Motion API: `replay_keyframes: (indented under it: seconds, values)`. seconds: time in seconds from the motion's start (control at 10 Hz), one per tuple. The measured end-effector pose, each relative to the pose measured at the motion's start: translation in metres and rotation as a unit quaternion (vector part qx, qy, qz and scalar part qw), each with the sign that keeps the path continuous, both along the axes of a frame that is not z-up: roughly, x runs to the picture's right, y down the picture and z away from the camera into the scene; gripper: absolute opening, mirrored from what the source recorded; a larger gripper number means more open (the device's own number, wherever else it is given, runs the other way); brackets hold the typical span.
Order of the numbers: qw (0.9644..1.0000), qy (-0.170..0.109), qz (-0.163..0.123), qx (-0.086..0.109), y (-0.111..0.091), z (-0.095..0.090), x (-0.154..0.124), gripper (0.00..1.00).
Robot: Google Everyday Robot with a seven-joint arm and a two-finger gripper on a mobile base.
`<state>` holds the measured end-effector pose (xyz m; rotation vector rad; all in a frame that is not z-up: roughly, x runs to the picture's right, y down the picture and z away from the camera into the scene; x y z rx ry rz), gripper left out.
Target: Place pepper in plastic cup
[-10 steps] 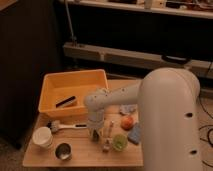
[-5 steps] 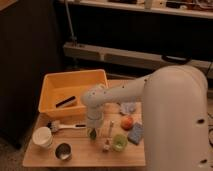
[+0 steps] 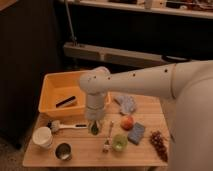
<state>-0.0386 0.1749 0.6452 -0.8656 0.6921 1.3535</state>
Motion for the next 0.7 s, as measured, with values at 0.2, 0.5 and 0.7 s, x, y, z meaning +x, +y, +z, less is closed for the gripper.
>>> replay_keyframes:
  seconds: [0.2, 0.5, 0.7]
  values:
    - [0.9995, -0.018, 0.011, -0.025, -0.004, -0.022, 0.02, 0.0]
    - [0.9963, -0.04, 0.043, -0.063, 0.017, -0.032, 0.069, 0.0]
    - [0.9916, -0.055, 0.068, -0.094, 0.044, -0.021, 0.098, 0.0]
